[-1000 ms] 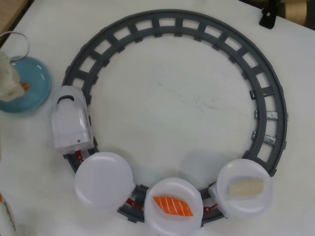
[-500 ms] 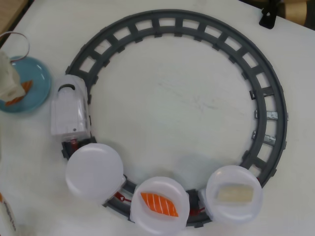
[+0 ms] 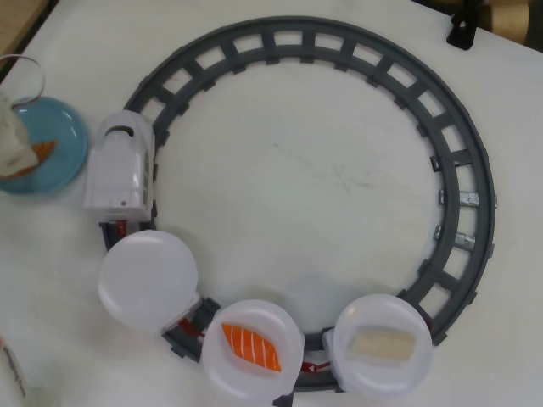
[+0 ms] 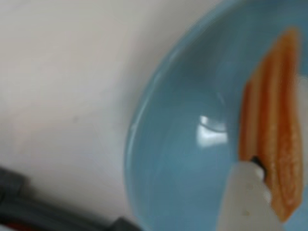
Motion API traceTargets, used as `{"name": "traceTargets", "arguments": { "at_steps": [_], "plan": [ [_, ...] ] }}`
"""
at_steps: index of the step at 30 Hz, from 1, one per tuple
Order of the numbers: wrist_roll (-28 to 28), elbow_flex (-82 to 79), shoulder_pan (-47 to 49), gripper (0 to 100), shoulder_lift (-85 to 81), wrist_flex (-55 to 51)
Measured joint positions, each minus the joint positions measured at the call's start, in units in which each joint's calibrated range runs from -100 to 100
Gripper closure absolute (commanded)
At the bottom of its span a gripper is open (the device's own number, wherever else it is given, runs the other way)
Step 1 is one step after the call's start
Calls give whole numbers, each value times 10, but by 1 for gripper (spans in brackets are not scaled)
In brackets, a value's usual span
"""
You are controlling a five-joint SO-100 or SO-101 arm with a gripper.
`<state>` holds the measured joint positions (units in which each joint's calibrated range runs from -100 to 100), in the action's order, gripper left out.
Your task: Pick up the sushi from the Shinkansen and put it on the blue dish
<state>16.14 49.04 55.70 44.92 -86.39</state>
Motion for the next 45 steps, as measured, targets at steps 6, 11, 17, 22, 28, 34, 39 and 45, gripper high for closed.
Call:
{"name": "traceTargets", "arguments": {
  "at_steps": [6, 11, 17, 22, 28, 34, 39, 45],
  "plan": [
    [0, 0, 30, 85, 0, 0],
    [0, 16, 46, 85, 0, -6],
    [0, 74, 45, 85, 0, -46],
    [0, 113, 46, 85, 0, -68],
    [0, 122, 45, 85, 0, -84],
    [-17, 188, 45, 85, -18, -118],
    [-31, 126, 27, 85, -109, -118],
    [-56, -78, 4, 86, -275, -118]
  ]
}}
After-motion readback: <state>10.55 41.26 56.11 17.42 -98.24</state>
